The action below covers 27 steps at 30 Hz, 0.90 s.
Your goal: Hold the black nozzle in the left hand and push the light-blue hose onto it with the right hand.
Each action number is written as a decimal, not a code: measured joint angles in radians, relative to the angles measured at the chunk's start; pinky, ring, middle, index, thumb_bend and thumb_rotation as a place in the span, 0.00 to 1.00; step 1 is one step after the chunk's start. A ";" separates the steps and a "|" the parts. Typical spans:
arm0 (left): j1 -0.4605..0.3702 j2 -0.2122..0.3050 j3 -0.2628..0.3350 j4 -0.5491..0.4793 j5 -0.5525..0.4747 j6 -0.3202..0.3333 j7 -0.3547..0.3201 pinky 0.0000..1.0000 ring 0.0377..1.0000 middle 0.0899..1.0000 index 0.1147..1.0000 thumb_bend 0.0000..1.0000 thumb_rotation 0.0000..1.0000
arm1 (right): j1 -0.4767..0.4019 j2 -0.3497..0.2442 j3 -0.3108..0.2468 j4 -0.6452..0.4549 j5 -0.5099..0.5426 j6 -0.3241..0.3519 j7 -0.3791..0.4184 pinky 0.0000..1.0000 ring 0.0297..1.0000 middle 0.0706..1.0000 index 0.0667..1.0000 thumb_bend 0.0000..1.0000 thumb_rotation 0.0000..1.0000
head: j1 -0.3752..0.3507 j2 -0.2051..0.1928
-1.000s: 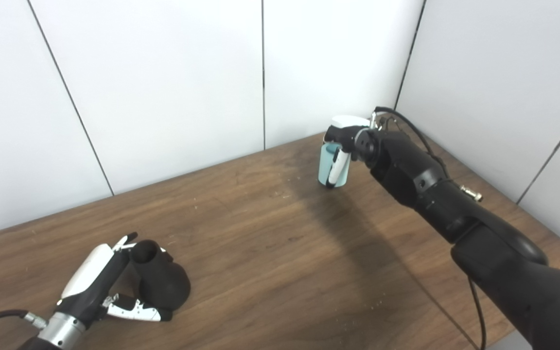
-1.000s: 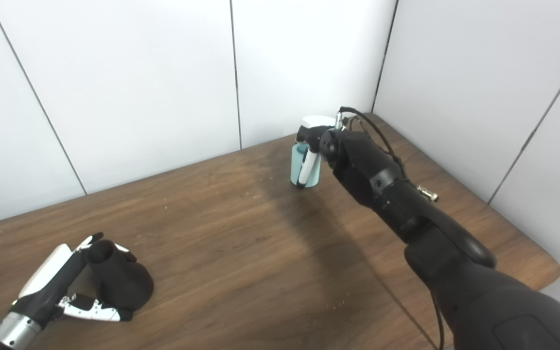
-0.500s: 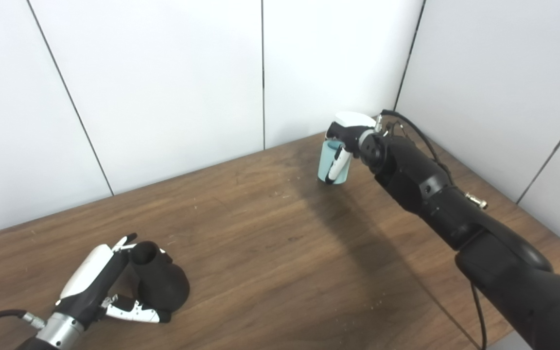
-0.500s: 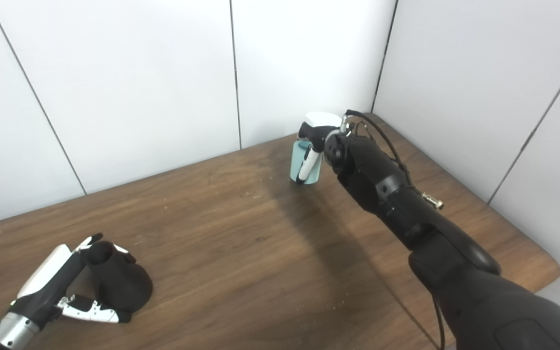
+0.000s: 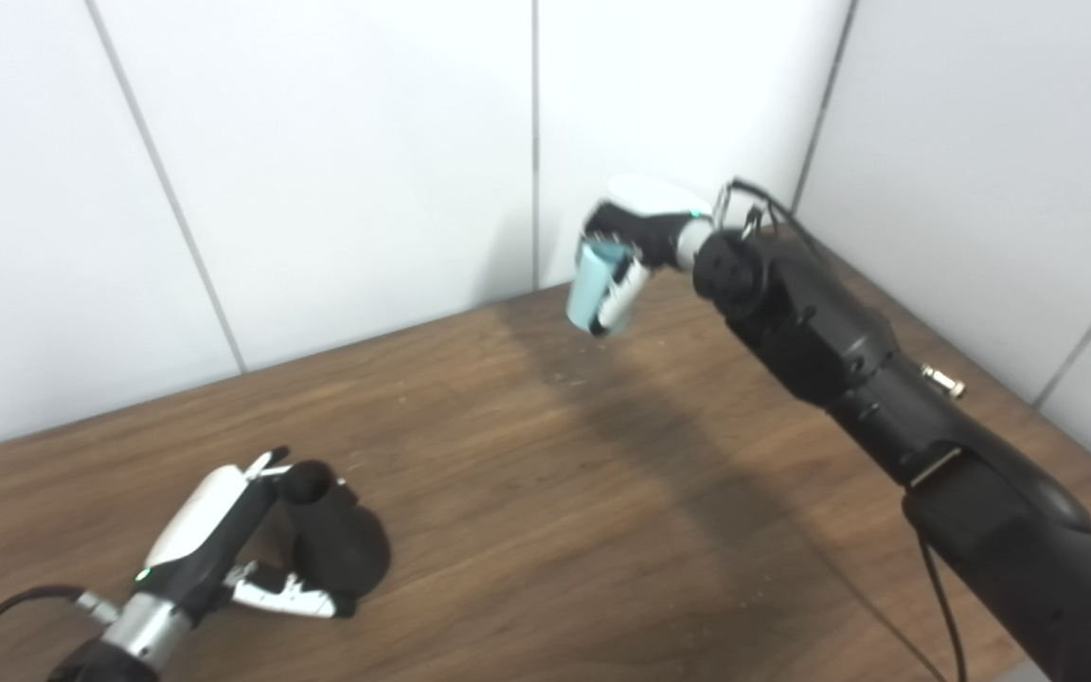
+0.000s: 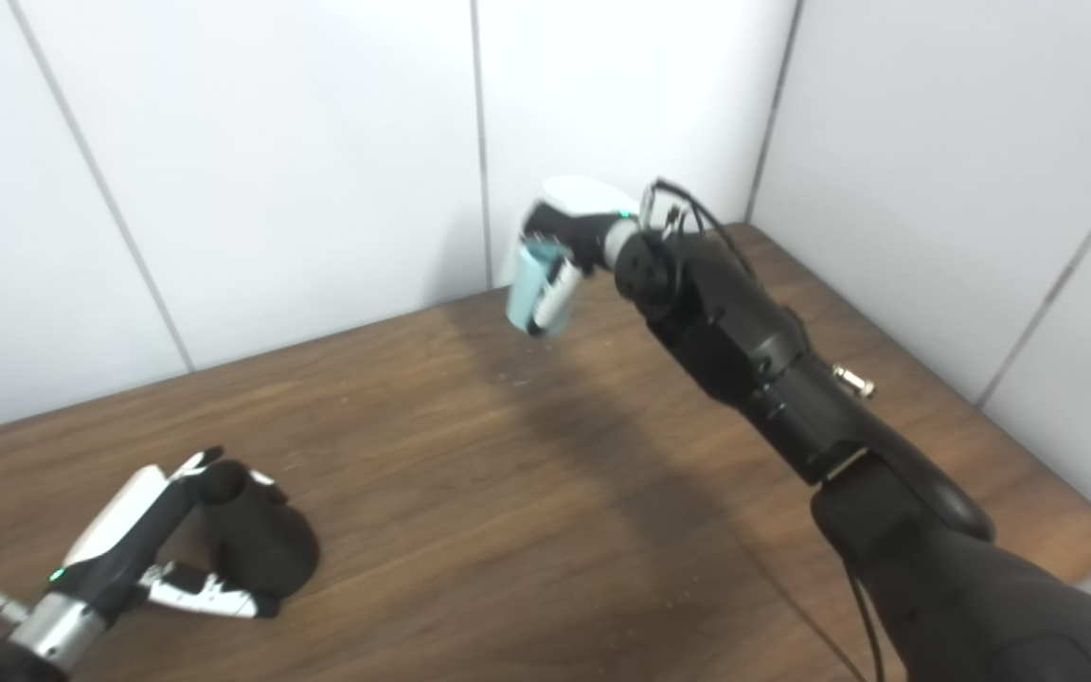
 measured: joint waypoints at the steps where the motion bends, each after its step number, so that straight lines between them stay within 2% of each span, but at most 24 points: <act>1: -0.001 -0.004 -0.002 0.000 0.003 0.003 0.001 1.00 0.61 0.45 0.41 0.52 0.00 | -0.007 0.000 0.001 -0.024 0.007 -0.015 0.009 0.35 0.45 0.44 0.43 0.50 0.00 | 0.018 0.003; 5: -0.003 -0.012 -0.007 -0.006 0.015 0.022 0.005 1.00 0.61 0.45 0.41 0.52 0.00 | -0.015 0.002 0.008 -0.105 0.043 -0.078 0.055 0.37 0.45 0.44 0.42 0.50 0.00 | 0.098 0.012; 6: -0.005 -0.013 -0.009 -0.009 0.019 0.033 0.005 1.00 0.61 0.45 0.41 0.52 0.00 | -0.015 0.002 0.008 -0.119 0.051 -0.085 0.072 0.37 0.45 0.44 0.42 0.50 0.00 | 0.098 0.012; 14: -0.021 -0.036 -0.028 -0.030 0.052 0.103 0.006 1.00 0.61 0.43 0.42 0.53 0.00 | -0.035 0.013 0.012 -0.247 0.101 -0.103 0.166 0.39 0.45 0.43 0.43 0.50 0.00 | 0.252 0.034; 21: -0.040 -0.054 -0.048 -0.043 0.086 0.167 0.005 1.00 0.61 0.40 0.43 0.53 0.00 | -0.080 0.049 0.039 -0.357 0.122 -0.103 0.240 0.38 0.45 0.43 0.44 0.50 0.00 | 0.309 0.052; 27: -0.053 -0.062 -0.059 -0.043 0.087 0.197 0.001 1.00 0.60 0.40 0.43 0.53 0.00 | -0.089 0.061 0.056 -0.383 0.132 -0.120 0.280 0.38 0.44 0.43 0.45 0.50 0.00 | 0.338 0.066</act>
